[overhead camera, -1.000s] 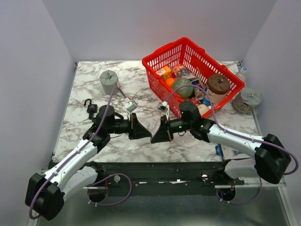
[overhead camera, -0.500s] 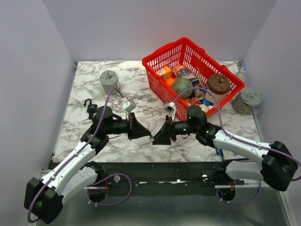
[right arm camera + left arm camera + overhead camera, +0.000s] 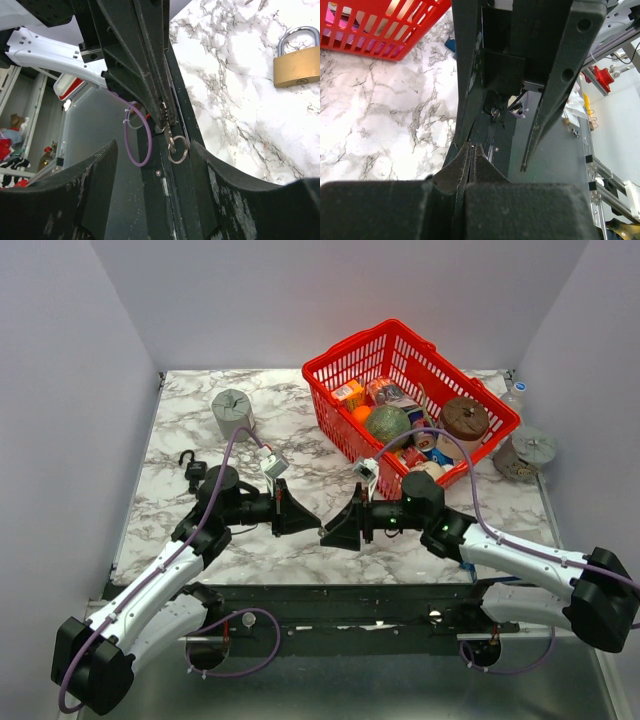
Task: Unlock with the key
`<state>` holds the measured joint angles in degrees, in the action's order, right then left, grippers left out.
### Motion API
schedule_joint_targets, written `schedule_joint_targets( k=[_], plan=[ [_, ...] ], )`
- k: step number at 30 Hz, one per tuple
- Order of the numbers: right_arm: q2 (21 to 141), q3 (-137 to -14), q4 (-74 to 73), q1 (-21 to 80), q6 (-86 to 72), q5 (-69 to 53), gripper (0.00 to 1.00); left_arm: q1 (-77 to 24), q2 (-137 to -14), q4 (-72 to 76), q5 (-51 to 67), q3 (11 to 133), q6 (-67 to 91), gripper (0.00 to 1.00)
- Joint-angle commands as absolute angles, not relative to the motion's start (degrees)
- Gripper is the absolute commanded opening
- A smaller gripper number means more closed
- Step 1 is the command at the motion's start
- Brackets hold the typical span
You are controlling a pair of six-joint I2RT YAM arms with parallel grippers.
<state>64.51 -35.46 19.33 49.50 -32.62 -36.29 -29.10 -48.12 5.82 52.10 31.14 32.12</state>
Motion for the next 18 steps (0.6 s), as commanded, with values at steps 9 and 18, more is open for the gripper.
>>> schedule_joint_targets(
  k=[9,18],
  plan=[
    [66.2,-37.2,17.8,52.7,-29.9,-30.1,0.65,-29.2,-47.7,5.5,51.2,32.1,30.8,0.0],
    [67.8,-36.2,22.0,53.1,-30.8,-30.8,0.6,-29.2,-47.9,5.4,51.5,32.2,30.8,0.0]
  ],
)
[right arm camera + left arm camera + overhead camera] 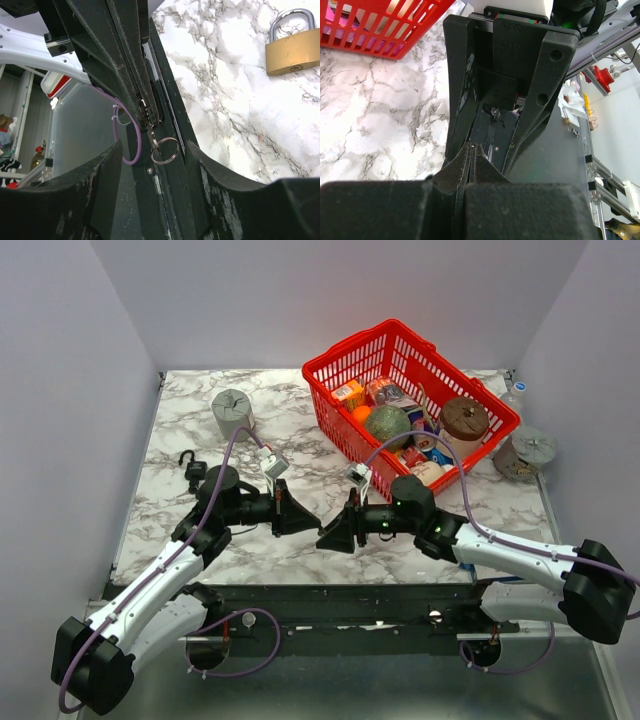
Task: Unlock with the key
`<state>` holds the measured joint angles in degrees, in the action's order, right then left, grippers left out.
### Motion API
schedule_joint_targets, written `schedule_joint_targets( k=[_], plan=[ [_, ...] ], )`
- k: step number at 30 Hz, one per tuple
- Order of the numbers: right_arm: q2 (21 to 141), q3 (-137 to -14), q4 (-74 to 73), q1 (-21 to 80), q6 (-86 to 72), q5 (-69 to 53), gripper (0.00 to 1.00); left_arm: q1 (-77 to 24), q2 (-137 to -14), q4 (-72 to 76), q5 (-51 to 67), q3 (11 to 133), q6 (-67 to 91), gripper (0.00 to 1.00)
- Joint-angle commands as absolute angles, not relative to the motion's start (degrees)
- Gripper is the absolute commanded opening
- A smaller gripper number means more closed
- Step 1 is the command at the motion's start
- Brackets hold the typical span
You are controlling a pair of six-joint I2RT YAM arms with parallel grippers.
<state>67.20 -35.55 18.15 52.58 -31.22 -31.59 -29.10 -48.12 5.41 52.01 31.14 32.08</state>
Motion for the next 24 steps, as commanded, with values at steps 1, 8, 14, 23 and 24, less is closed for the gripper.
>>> schedule_joint_targets(
  k=[1,8,14,23,24],
  plan=[
    [67.7,-36.2,22.3,53.2,-30.9,-30.8,0.59,-29.3,-47.9,5.4,51.6,32.2,30.8,0.0],
    [67.1,-35.8,23.1,53.2,-30.6,-30.6,0.44,-29.1,-47.8,5.3,51.5,32.2,30.8,0.0],
    [67.1,-35.4,22.1,53.2,-30.2,-30.2,0.32,-29.2,-47.6,5.2,51.3,32.3,30.7,0.0],
    [67.2,-35.1,21.9,53.2,-30.1,-30.4,0.01,-29.2,-47.1,4.3,50.2,32.3,30.2,0.0],
    [67.4,-34.9,22.3,53.2,-30.2,-30.4,0.01,-29.2,-47.1,4.1,50.0,32.3,30.1,0.0]
  ],
)
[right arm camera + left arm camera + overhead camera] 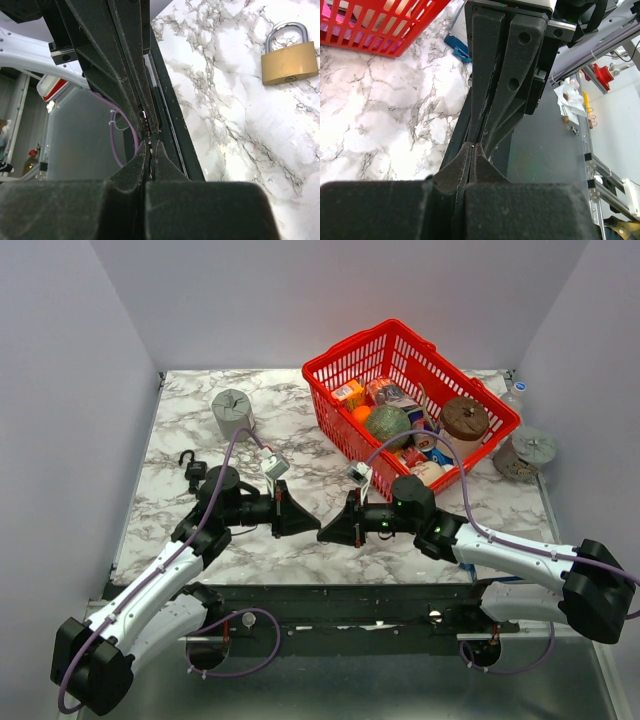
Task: Unlock with the key
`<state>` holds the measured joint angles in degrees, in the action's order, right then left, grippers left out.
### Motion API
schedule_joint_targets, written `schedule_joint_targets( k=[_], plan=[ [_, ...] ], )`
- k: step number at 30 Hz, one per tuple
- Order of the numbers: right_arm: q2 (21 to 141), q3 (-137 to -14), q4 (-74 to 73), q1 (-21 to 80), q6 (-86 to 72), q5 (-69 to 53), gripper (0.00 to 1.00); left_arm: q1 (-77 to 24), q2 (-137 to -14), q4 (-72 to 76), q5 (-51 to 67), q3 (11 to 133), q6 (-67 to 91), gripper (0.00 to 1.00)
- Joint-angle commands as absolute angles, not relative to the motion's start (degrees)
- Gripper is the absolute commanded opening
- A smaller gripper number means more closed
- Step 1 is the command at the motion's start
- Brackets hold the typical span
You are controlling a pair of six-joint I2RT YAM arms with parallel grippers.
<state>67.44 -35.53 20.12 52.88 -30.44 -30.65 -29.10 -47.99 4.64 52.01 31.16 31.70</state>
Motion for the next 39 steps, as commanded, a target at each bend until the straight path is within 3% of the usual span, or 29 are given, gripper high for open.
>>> schedule_joint_targets(
  k=[1,2,3,6,9,12,20,39],
  plan=[
    [67.6,-34.8,22.6,53.2,-30.6,-30.4,0.01,-29.2,-47.1,4.0,49.6,32.4,30.1,0.0],
    [67.8,-34.7,22.8,53.1,-30.7,-30.4,0.01,-29.1,-47.0,3.5,48.2,32.6,30.0,0.06],
    [67.9,-34.7,22.9,53.2,-30.8,-29.9,0.01,-29.2,-46.7,2.0,46.8,32.7,29.8,0.32],
    [68.0,-34.6,22.8,52.9,-30.2,-28.8,0.01,-29.1,-45.1,-3.2,34.9,32.6,30.6,0.73],
    [67.6,-34.2,22.5,52.0,-29.6,-28.5,0.01,-29.2,-44.0,-12.6,15.0,31.8,34.9,0.85],
    [66.5,-32.9,22.5,51.5,-29.4,-28.3,0.01,-28.0,-45.7,-19.8,2.3,30.2,41.7,0.9],
    [61.1,-28.4,22.6,51.4,-29.1,-26.5,0.01,-24.5,-51.9,-15.4,1.3,22.3,48.2,0.89],
    [58.0,-25.7,23.6,51.5,-27.2,-25.8,0.01,-22.6,-71.8,-4.4,-1.0,28.7,45.0,0.91]
  ],
)
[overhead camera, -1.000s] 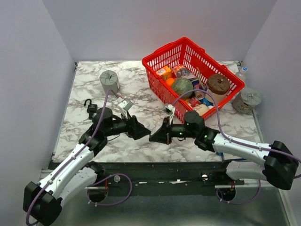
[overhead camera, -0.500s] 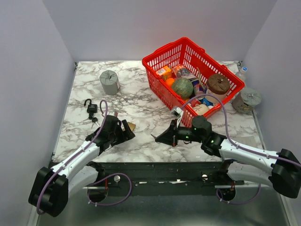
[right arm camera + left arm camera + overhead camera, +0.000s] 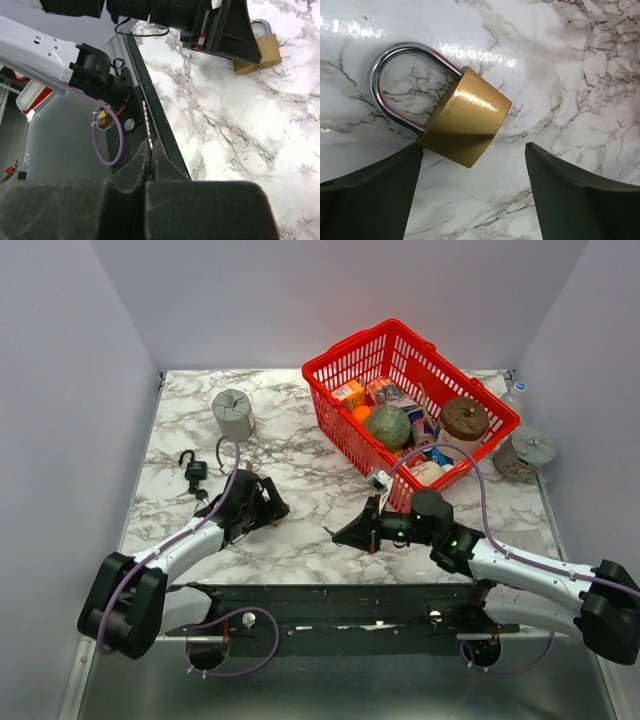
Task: Unlock with the key
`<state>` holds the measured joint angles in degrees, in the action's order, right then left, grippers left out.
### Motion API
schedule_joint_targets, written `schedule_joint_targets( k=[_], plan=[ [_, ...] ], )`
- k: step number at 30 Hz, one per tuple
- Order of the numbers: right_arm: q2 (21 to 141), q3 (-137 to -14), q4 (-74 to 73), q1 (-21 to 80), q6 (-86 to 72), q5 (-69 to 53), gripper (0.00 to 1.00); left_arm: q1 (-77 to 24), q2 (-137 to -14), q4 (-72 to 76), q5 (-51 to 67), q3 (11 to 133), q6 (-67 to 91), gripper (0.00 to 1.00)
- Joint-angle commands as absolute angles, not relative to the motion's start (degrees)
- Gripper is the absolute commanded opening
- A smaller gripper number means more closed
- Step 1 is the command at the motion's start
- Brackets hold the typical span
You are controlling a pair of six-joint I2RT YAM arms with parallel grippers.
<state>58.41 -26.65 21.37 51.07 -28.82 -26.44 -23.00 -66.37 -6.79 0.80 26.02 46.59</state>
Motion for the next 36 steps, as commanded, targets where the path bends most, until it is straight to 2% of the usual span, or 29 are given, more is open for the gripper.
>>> schedule_joint_targets(
  k=[1,9,25,31,36],
  plan=[
    [58.0,-25.7,23.6,51.5,-27.1,-25.8,0.01,-22.6,-72.8,-4.3,-1.4,29.5,44.7,0.91],
    [58.3,-25.1,23.9,51.5,-26.5,-25.4,0.01,-22.6,-82.1,-10.4,-3.7,38.8,38.7,0.91],
    [59.6,-25.0,24.8,51.4,-26.2,-25.7,0.01,-30.3,-88.1,-24.9,-5.8,47.1,25.9,0.92],
    [59.8,-24.9,25.1,51.5,-26.6,-26.1,0.01,-30.4,-92.5,-30.0,-11.6,50.1,26.6,0.92],
    [59.9,-24.9,25.2,51.5,-26.6,-26.1,0.01,-30.4,-93.4,-28.4,-11.0,49.9,28.2,0.86]
  ],
)
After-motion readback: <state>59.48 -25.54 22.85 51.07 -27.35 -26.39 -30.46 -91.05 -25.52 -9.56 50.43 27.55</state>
